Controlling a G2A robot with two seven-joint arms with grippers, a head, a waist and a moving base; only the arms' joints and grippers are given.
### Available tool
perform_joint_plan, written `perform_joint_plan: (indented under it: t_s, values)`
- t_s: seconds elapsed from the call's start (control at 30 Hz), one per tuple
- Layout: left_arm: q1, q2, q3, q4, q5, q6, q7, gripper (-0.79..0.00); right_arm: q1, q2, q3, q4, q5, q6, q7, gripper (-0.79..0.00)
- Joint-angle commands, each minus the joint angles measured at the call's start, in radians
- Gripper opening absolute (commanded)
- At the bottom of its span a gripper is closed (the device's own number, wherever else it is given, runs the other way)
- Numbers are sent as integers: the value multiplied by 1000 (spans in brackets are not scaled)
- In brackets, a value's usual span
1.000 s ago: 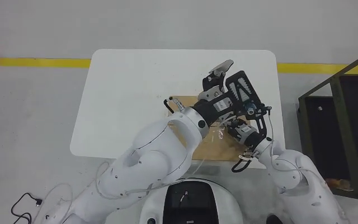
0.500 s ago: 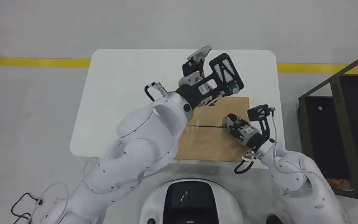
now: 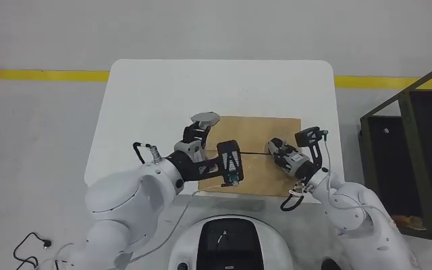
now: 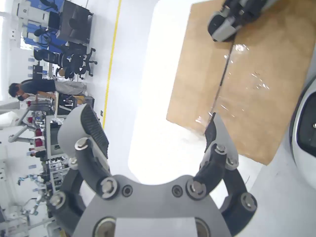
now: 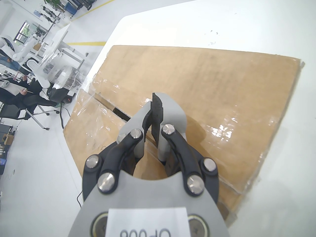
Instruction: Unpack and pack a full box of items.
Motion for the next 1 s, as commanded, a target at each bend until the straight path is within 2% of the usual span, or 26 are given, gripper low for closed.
perform_joint_plan:
  t_s: [0.0, 0.13, 0.23, 0.43, 0.5, 0.6, 0.67, 0.73, 0.77, 0.83, 0.9, 0.97]
  values:
    - [29, 11, 12, -4, 72, -40, 41, 0, 0, 0, 0, 1, -2, -1, 0, -785]
    - [38, 23, 45, -4, 182, -90, 93, 0, -3, -1, 2, 0, -5, -4, -1, -785]
    - [51, 35, 74, 3, 275, -91, 126, 0, -6, -1, 7, -1, -7, -4, 0, -785]
    - [74, 45, 56, 42, 378, -25, 183, 0, -10, -1, 14, -6, -4, -2, 2, -785]
    - [79, 47, 57, 57, 402, -13, 199, -65, -11, -2, 15, -6, -4, 0, 2, -785]
    - [83, 50, 63, 78, 437, -9, 229, -77, -9, -3, 14, -8, -2, 1, 3, -785]
    - [88, 51, 66, 89, 452, 3, 245, -299, -8, -3, 13, -8, 0, 1, 3, -785]
    - [93, 51, 69, 99, 460, 20, 254, -425, -6, -4, 12, -8, 0, 2, 3, -785]
    - [95, 50, 72, 104, 467, 24, 254, -456, -6, -4, 11, -8, 1, 2, 2, -785]
    - [93, 51, 82, 110, 494, 28, 255, -443, -4, -5, 11, -9, 2, 3, 1, -785]
    - [86, 54, 99, 113, 544, 10, 267, -471, -3, -5, 12, -8, 2, 3, 0, -785]
    - [84, 56, 108, 120, 578, 10, 291, -434, -2, -6, 14, -7, 4, 4, 0, -785]
